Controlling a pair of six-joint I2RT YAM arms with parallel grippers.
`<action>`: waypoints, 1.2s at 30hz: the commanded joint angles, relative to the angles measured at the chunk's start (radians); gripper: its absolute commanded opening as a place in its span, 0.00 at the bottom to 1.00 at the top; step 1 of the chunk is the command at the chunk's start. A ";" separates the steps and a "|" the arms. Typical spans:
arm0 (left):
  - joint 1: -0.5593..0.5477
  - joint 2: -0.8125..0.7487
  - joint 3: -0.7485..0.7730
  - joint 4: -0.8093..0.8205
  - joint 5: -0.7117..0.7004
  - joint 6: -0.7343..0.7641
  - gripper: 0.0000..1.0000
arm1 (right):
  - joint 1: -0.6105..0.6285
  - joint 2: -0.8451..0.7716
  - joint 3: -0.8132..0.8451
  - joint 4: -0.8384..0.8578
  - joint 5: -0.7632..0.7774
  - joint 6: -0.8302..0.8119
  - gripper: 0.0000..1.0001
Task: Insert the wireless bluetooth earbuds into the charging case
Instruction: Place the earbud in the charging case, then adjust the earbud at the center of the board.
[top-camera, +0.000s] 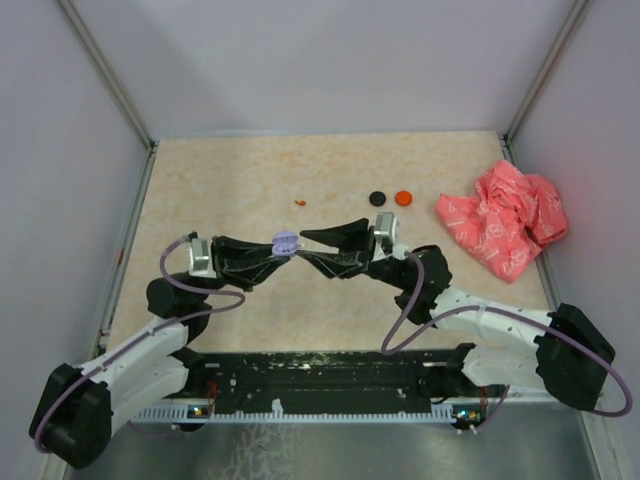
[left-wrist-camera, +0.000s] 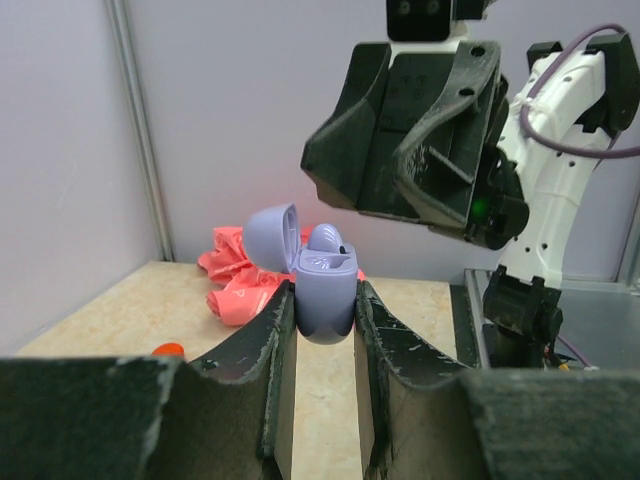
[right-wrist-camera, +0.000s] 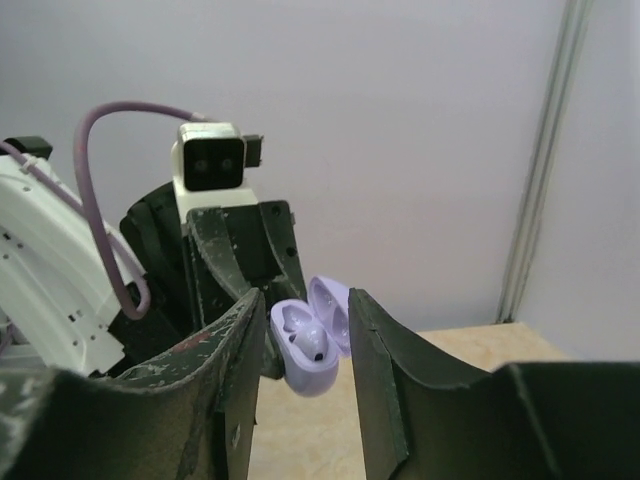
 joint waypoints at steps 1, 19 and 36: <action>0.004 -0.038 -0.030 -0.105 -0.031 0.102 0.00 | 0.010 -0.078 0.010 -0.106 0.069 -0.054 0.41; 0.003 -0.160 -0.113 -0.467 -0.186 0.391 0.00 | -0.125 -0.090 0.096 -0.889 0.396 -0.069 0.45; 0.004 -0.167 -0.128 -0.487 -0.151 0.415 0.00 | -0.354 0.210 0.168 -1.093 0.455 0.049 0.40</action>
